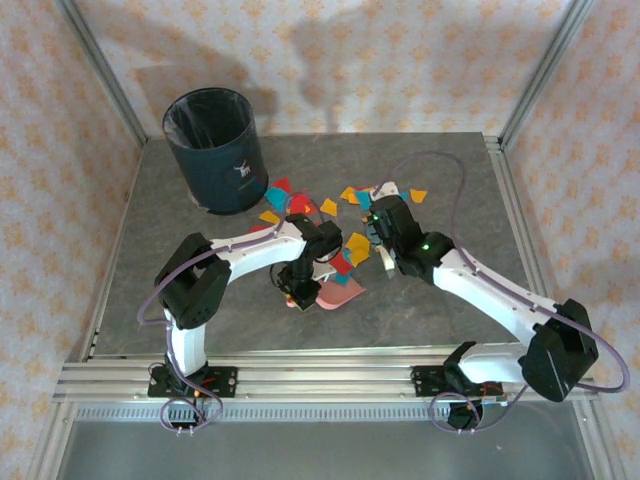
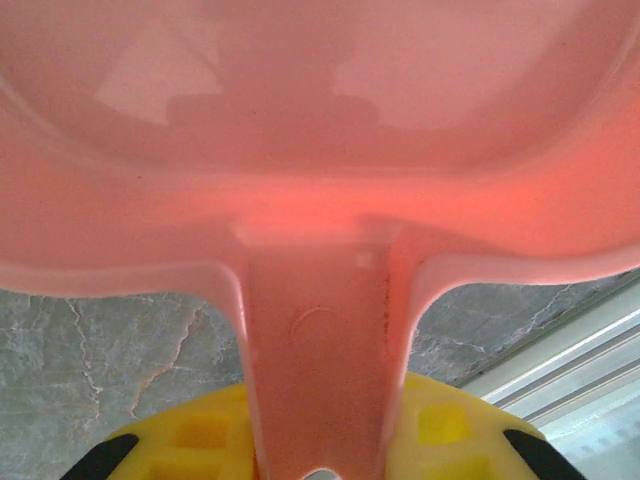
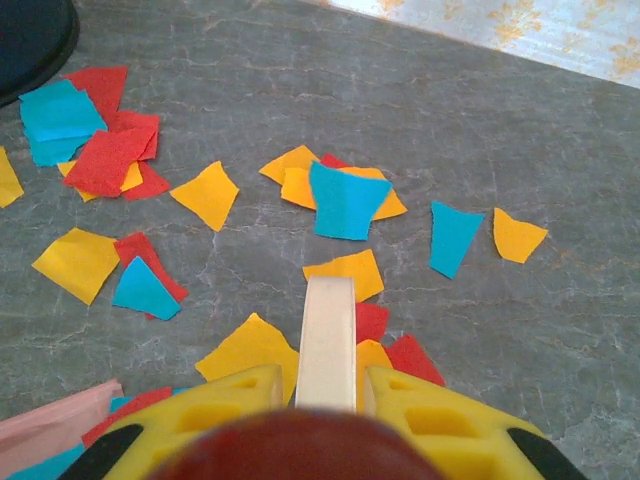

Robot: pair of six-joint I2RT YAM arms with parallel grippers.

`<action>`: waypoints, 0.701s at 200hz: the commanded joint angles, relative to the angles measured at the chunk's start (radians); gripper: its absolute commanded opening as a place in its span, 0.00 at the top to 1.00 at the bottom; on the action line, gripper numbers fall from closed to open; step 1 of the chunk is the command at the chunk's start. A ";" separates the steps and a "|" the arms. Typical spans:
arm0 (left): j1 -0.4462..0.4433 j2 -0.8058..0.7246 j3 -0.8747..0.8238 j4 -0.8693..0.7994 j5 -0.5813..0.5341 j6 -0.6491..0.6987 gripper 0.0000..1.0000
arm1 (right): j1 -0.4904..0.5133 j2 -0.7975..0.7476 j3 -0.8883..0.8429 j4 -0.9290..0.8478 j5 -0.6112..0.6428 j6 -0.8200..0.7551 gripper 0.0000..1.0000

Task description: Sweep away the paper scraps from the table

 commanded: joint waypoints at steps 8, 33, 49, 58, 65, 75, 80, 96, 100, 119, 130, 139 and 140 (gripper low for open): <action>0.012 -0.005 -0.001 -0.004 -0.012 0.004 1.00 | -0.005 0.071 0.066 0.029 -0.031 -0.040 1.00; 0.015 -0.003 -0.004 0.003 -0.011 0.002 1.00 | -0.004 0.109 0.081 0.009 -0.044 -0.050 1.00; 0.016 -0.002 -0.003 0.009 -0.007 0.001 1.00 | -0.005 0.119 0.088 -0.017 -0.071 -0.056 1.00; 0.018 -0.002 -0.003 0.015 -0.007 0.001 1.00 | -0.005 0.121 0.090 -0.031 -0.094 -0.056 1.00; 0.018 -0.002 -0.004 0.018 -0.006 0.000 1.00 | -0.004 0.119 0.090 -0.037 -0.113 -0.058 1.00; 0.019 -0.001 -0.001 0.023 -0.004 -0.001 1.00 | -0.005 0.117 0.088 -0.051 -0.151 -0.059 1.00; 0.020 -0.001 -0.001 0.025 -0.004 -0.001 1.00 | -0.004 0.114 0.088 -0.058 -0.172 -0.060 1.00; 0.022 0.003 0.005 0.029 -0.005 -0.003 1.00 | -0.004 0.108 0.086 -0.080 -0.221 -0.057 1.00; 0.023 0.003 0.005 0.032 -0.007 -0.004 1.00 | -0.004 0.104 0.084 -0.084 -0.234 -0.055 1.00; 0.024 0.010 0.012 0.033 -0.005 -0.003 1.00 | -0.004 0.077 0.068 -0.086 -0.282 -0.045 1.00; 0.024 0.013 0.015 0.034 -0.005 -0.003 1.00 | -0.004 0.060 0.060 -0.086 -0.303 -0.038 1.00; 0.024 0.015 0.016 0.035 -0.006 -0.003 1.00 | -0.004 0.047 0.054 -0.086 -0.321 -0.033 1.00; 0.024 0.015 0.016 0.035 -0.006 -0.003 1.00 | -0.003 0.047 0.053 -0.086 -0.323 -0.032 1.00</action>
